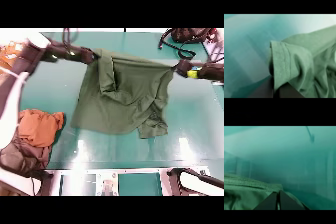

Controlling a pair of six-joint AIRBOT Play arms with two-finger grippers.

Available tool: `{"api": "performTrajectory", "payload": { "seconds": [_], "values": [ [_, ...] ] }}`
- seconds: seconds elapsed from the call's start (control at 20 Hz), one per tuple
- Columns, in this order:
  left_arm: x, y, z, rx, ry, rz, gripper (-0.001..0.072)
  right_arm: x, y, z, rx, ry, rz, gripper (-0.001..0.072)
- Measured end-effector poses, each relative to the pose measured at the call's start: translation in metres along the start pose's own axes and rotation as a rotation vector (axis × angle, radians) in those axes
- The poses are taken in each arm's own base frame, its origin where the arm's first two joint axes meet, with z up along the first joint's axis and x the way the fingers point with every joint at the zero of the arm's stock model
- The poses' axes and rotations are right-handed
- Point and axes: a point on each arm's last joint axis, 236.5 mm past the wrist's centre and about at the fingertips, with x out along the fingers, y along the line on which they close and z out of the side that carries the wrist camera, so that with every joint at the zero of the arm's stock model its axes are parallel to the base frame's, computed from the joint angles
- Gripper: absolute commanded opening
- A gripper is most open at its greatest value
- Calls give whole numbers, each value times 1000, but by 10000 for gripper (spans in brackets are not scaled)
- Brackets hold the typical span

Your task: Fold the shirts.

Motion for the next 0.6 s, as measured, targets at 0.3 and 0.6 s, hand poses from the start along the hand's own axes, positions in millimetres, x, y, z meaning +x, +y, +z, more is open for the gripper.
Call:
{"api": "performTrajectory", "payload": {
  "seconds": [0.3,0.6],
  "values": [
    [51,40,-37,-96,7,22,679,67,-38,-17,80,86,-23,338],
    [15,56,-40,-142,111,-21,678,21,-80,-16,118,181,-95,345]
  ]
}}
